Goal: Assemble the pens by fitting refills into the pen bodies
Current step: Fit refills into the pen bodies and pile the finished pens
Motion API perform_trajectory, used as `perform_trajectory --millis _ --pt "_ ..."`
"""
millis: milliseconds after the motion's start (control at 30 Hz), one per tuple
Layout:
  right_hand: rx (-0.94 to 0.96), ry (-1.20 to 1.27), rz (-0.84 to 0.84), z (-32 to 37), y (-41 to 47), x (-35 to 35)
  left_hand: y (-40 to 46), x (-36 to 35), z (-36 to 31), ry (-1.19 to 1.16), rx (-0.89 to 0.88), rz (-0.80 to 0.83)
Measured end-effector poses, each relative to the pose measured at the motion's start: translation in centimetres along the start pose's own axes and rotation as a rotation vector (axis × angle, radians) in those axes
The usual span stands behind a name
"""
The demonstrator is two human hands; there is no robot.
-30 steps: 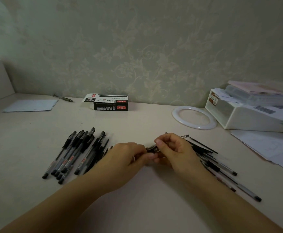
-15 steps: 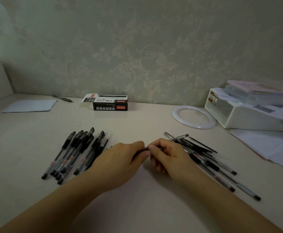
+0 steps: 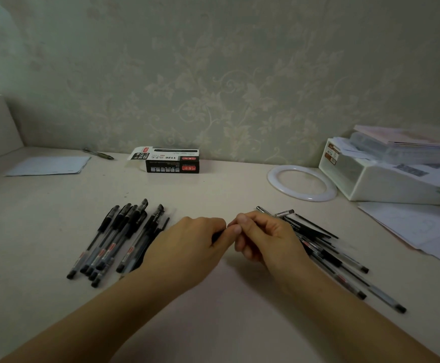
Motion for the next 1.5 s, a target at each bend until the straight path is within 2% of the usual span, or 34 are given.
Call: perform_trajectory --millis 233,433,600,733,900,1033,1200,1333,1500 --pt "0.167 -0.075 -0.191 0.6 0.5 1.6 0.3 1.2 0.4 0.066 0.053 -0.088" --pt "0.301 -0.64 -0.058 -0.6 0.2 1.0 -0.2 0.6 0.7 0.005 0.084 0.028" --pt "0.377 -0.784 -0.029 -1.0 0.3 0.8 -0.4 0.0 0.9 -0.016 0.029 0.046" --pt "0.356 -0.834 -0.007 -1.3 0.3 0.7 -0.4 -0.4 1.1 -0.01 0.007 0.077" --pt "0.314 -0.818 -0.025 -1.4 0.2 0.8 -0.3 -0.4 1.6 -0.049 0.017 0.066" --pt "0.205 -0.595 -0.076 -0.9 0.2 1.1 -0.2 -0.4 1.5 -0.09 -0.018 0.064" --pt "0.178 -0.422 -0.064 -0.5 0.2 1.1 -0.1 -0.1 1.1 -0.139 -0.122 0.061" --pt "0.146 -0.361 -0.035 -0.5 0.3 1.2 0.0 -0.1 1.1 -0.18 -0.129 0.04" --pt "0.138 -0.31 -0.047 -0.5 0.3 1.3 0.2 -0.1 1.1 -0.186 -0.11 0.104"
Point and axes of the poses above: each hand's wrist, its own y-axis towards the middle knuckle, its own x-axis out of the back of the hand, z = x × y, the point moved 1 cm from there along y, towards the middle knuckle, and after that the axes turned 2 degrees about -x, right-handed, at the moved point
